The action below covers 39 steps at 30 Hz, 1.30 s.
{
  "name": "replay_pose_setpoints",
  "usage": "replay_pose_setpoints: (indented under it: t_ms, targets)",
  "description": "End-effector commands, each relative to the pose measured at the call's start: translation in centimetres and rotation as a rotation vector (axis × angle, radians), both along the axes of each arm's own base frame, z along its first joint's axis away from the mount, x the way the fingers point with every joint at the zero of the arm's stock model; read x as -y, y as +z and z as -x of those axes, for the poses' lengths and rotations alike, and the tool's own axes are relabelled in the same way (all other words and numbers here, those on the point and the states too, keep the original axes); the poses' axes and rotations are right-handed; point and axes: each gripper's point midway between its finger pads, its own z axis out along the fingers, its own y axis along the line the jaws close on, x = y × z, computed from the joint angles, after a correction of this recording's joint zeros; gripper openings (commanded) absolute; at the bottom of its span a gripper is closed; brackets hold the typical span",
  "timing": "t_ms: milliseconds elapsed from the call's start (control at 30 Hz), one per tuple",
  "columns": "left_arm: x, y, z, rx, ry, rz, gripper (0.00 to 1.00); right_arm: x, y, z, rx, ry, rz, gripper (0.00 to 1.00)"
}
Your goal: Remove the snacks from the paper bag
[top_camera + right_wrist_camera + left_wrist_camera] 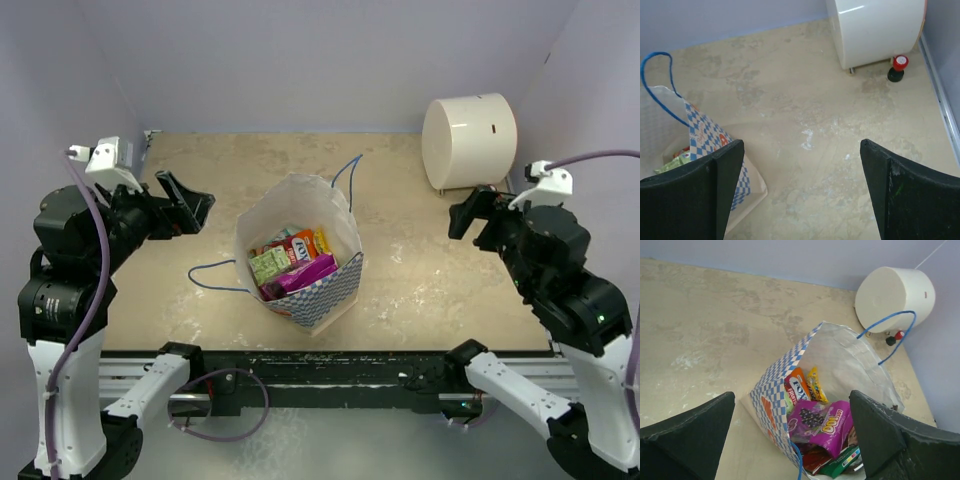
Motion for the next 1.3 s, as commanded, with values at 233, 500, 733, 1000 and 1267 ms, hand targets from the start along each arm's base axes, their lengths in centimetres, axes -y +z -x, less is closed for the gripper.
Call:
replay_pose_setpoints:
  t_ms: [233, 500, 733, 1000, 1267]
  targets:
    - [-1.7, -1.6, -1.2, -0.086, 0.123, -0.009, 0.99, 1.4, -0.2, -0.6, -0.103, -0.15, -0.012, 1.0]
    - [-1.5, -1.3, 1.0, -0.115, 0.111, 0.026, 0.99, -0.5, -0.4, -0.4, -0.137, -0.101, -0.13, 1.0]
    - [0.1, -4.0, 4.5, -0.272, 0.042, 0.103, 0.99, -3.8, 1.6, 0.0, -0.038, 0.083, -0.267, 1.0]
    - [1.3, -6.6, 9.6, -0.397, -0.01, 0.195, 0.99, -7.8, 1.4, -0.7, -0.03, 0.268, -0.334, 1.0]
    - [4.2, -10.6, 11.2, -0.492, -0.169, 0.295, 0.99, -12.2, 0.0, -2.8, -0.114, 0.411, -0.374, 1.0]
